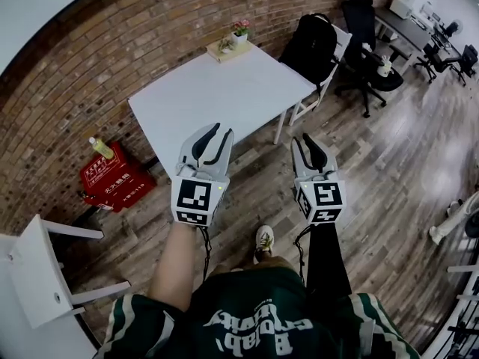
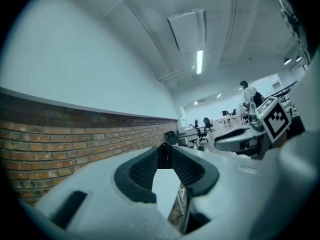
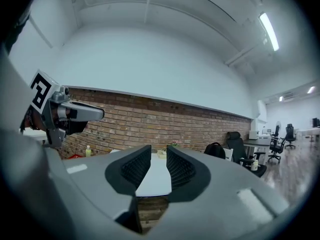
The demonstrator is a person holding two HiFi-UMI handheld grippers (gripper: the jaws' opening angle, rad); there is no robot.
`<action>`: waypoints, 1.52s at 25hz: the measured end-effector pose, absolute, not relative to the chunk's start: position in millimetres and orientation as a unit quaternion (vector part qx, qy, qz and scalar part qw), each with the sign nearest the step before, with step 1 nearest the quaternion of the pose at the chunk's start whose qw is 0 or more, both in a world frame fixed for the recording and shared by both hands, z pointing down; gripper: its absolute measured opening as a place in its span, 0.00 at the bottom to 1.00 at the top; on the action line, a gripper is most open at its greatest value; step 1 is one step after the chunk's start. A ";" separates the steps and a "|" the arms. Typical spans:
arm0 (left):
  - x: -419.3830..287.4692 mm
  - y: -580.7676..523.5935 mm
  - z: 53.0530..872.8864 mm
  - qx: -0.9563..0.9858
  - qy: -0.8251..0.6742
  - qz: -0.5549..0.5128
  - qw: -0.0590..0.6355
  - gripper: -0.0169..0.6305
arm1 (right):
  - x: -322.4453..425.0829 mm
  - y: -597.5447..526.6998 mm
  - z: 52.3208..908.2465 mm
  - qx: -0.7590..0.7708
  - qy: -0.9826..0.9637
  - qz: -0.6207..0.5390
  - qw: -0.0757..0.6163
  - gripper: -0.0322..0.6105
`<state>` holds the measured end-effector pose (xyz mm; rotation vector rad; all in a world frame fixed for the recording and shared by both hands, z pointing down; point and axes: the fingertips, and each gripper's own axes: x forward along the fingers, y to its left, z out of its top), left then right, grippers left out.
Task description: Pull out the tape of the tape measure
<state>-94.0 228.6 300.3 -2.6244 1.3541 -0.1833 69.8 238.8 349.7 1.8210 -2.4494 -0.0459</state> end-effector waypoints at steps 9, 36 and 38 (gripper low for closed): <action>-46.9 146.0 304.9 -0.872 0.475 -0.076 0.089 0.16 | 115.3 143.5 349.8 0.569 -0.822 -0.006 0.042 0.25; -42.6 -85.3 342.4 -0.864 0.492 -0.076 0.075 0.19 | 118.8 -87.8 391.0 0.531 -0.844 0.011 0.075 0.31; -40.9 -114.5 344.9 -0.868 0.484 -0.079 0.074 0.19 | 117.3 -116.5 389.7 0.534 -0.842 0.013 0.077 0.31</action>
